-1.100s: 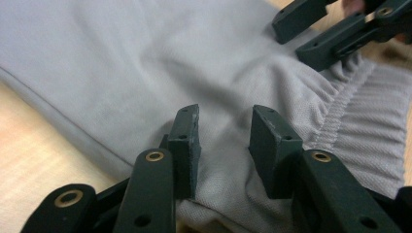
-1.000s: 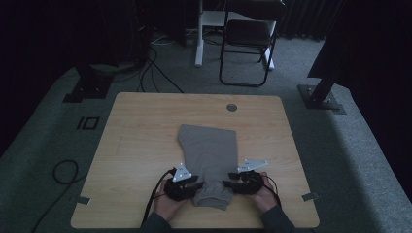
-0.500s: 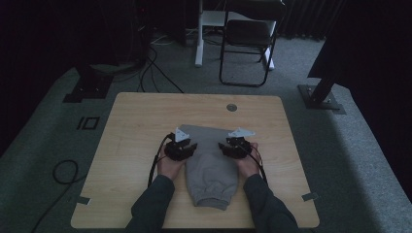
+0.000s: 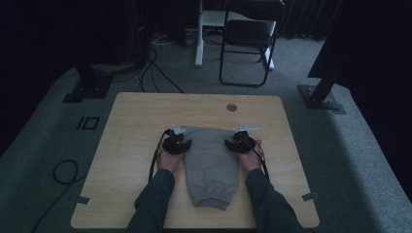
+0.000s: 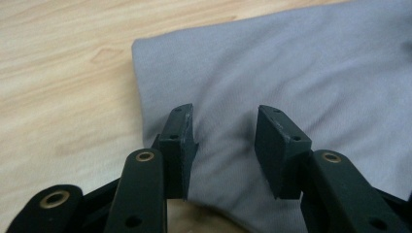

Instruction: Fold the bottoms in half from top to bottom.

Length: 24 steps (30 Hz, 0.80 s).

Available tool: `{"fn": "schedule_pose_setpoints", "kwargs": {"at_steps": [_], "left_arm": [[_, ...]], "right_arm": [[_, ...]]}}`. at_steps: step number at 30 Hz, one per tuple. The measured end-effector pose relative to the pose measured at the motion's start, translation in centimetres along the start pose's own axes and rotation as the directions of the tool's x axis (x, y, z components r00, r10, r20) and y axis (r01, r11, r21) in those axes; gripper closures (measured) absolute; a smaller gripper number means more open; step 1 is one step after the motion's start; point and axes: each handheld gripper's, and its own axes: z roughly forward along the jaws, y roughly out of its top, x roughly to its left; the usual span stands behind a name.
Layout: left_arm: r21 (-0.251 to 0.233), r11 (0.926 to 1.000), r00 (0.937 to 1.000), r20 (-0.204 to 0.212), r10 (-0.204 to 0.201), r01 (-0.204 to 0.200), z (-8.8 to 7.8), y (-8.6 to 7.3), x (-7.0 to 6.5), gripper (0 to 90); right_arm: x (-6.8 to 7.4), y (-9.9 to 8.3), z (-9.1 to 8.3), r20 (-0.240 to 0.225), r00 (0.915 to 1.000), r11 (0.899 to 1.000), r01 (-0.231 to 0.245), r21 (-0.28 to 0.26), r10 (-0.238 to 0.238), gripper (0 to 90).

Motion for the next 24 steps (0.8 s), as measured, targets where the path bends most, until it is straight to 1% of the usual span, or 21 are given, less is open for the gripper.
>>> {"fn": "schedule_pose_setpoints", "kwargs": {"at_steps": [1,2,3,4,6,7,8,9,11,12,14,15,17,20,22,24], "left_arm": [[-0.004,0.9999,0.9999,0.003,-0.010,0.010,-0.2,-0.3,-0.1,59.1],[-0.005,0.9999,0.9999,0.007,-0.010,0.010,-0.5,-0.6,-0.1,59.2],[-0.005,0.9999,0.9999,0.007,-0.010,0.010,-0.5,-0.6,-0.1,59.3],[-0.011,0.9998,0.9998,0.012,-0.014,0.014,-1.0,-1.1,-0.2,59.3],[-0.009,0.9998,0.9996,0.021,-0.018,0.018,-1.7,-1.8,-0.5,59.8],[-0.008,0.9997,0.9993,0.029,-0.025,0.025,-2.2,-2.2,-0.6,59.8],[-0.007,0.9997,0.9992,0.034,-0.022,0.022,-2.4,-2.4,-0.8,59.8],[-0.002,1.0000,0.9993,0.035,-0.009,0.009,-2.7,-2.5,-0.9,59.7],[-0.013,0.9997,0.9996,0.020,0.019,-0.018,-2.9,-2.4,-0.7,59.9],[-0.028,0.9994,0.9998,0.008,0.018,-0.018,-3.0,-2.2,-0.5,59.9],[-0.053,0.9986,0.9999,-0.010,-0.012,0.011,-3.2,-1.5,0.4,59.8],[-0.063,0.9977,0.9996,-0.014,-0.025,0.024,-3.1,-1.1,0.8,59.7],[-0.058,0.9974,0.9987,-0.021,-0.045,0.044,-2.6,-0.4,1.7,58.3],[-0.039,0.9956,0.9954,-0.041,-0.087,0.085,-1.7,0.3,2.8,57.4],[-0.034,0.9920,0.9917,-0.038,-0.123,0.121,-1.1,0.4,3.4,57.4],[-0.034,0.9900,0.9899,-0.031,-0.138,0.137,-0.7,0.5,3.5,57.5]], "right_arm": [[0.0,-0.1,-0.1,-0.005,1.0000,1.000,0.001,0.003,-0.001,54.8],[0.1,-0.2,-0.2,-0.010,1.0000,1.000,0.000,0.006,0.000,54.7],[0.1,-0.2,-0.2,-0.010,1.0000,1.000,0.000,0.006,0.000,54.7],[0.1,-0.3,-0.3,-0.015,0.9999,1.000,0.001,0.006,-0.001,54.7],[0.2,-0.7,-0.8,-0.041,0.9992,1.000,0.007,0.006,-0.007,54.6],[0.3,-0.8,-0.9,-0.045,0.9990,1.000,0.010,0.006,-0.009,54.6],[0.3,-1.0,-1.1,-0.056,0.9984,1.000,0.010,0.010,-0.009,54.4],[0.3,-1.0,-1.2,-0.063,0.9979,1.000,0.009,0.011,-0.008,54.1],[0.0,-1.0,-1.2,-0.052,0.9986,1.000,0.012,-0.003,-0.012,54.0],[-0.3,-0.9,-1.2,-0.046,0.9990,1.000,-0.005,-0.012,0.004,54.1],[-1.0,-0.5,-1.0,-0.039,0.9982,0.999,-0.047,-0.020,0.046,54.8],[-1.3,-0.3,-1.0,-0.031,0.9979,0.998,-0.057,-0.027,0.056,55.0],[-1.8,0.2,-0.8,-0.028,0.9971,0.997,-0.071,-0.025,0.070,54.9],[-2.0,0.8,-0.2,-0.025,0.9968,0.997,-0.076,-0.016,0.075,54.8],[-2.0,1.1,0.1,-0.024,0.9965,0.997,-0.080,-0.013,0.080,54.8],[-1.9,1.3,0.5,-0.022,0.9966,0.997,-0.079,-0.006,0.079,55.0]]}}
